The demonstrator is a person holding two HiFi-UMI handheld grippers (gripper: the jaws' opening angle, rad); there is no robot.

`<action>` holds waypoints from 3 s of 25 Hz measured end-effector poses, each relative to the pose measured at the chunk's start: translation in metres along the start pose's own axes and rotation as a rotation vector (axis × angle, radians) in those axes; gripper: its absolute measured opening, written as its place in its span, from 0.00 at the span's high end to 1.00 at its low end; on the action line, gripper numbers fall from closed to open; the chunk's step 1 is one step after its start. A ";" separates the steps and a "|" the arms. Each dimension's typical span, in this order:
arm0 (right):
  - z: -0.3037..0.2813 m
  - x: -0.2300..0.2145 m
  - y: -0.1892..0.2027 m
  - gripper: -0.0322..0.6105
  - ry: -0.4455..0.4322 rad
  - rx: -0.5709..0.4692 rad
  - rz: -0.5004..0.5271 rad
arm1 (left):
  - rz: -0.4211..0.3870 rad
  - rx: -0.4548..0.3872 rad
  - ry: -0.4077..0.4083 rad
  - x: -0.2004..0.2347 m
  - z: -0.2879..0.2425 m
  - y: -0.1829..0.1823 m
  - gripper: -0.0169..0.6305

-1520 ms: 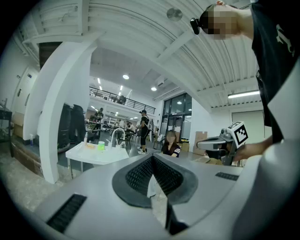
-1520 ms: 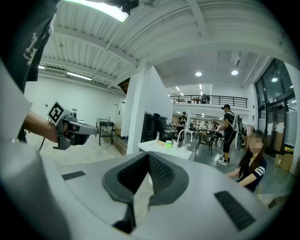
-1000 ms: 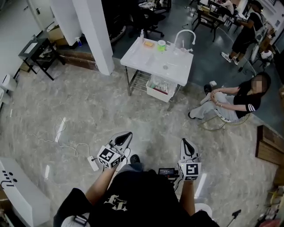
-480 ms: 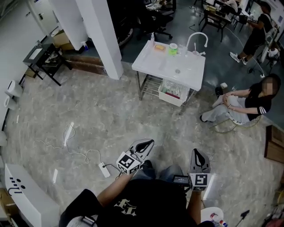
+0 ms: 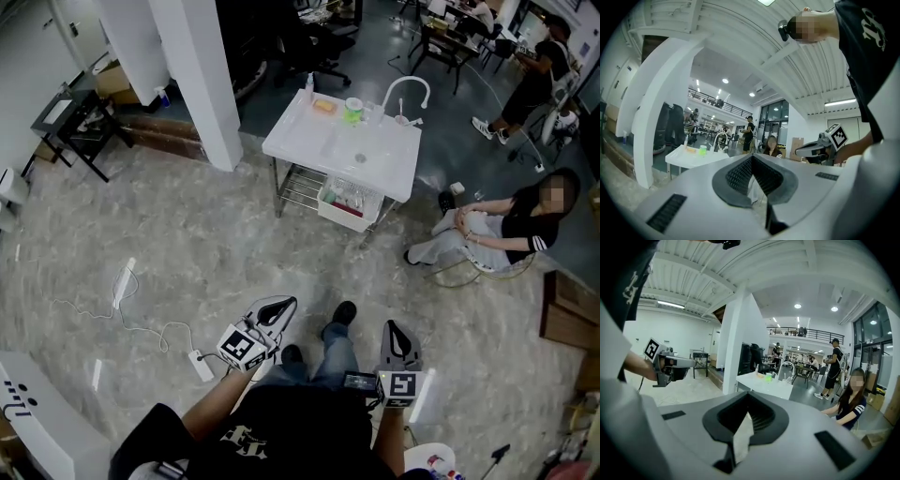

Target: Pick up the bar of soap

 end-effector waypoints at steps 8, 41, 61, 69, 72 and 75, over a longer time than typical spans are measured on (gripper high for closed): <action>-0.060 -0.010 -0.006 0.94 -0.044 -0.032 -0.032 | -0.048 0.011 -0.016 0.042 -0.030 -0.003 0.96; -0.289 -0.229 -0.058 0.94 -0.124 -0.048 -0.073 | -0.024 0.107 -0.088 0.177 -0.303 -0.040 0.96; -0.328 -0.247 -0.057 0.94 -0.152 -0.044 -0.177 | -0.043 0.140 -0.083 0.205 -0.335 -0.026 0.96; -0.389 -0.226 -0.092 0.94 -0.112 -0.030 -0.185 | -0.050 0.095 -0.027 0.279 -0.350 -0.044 0.96; -0.420 -0.203 -0.117 0.94 -0.160 -0.038 -0.159 | -0.061 0.086 -0.002 0.321 -0.354 -0.056 0.96; -0.452 -0.176 -0.135 0.94 -0.224 -0.055 -0.151 | -0.078 0.086 0.016 0.361 -0.355 -0.057 0.96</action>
Point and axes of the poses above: the fingertips, and each gripper's own axes: z backward along the fingers, x to its left, y out of its underside, the point moved 1 cm from there along z, backward along the fingers, and after that the axes turned 4 degrees about -z, right-handed, at the moved point
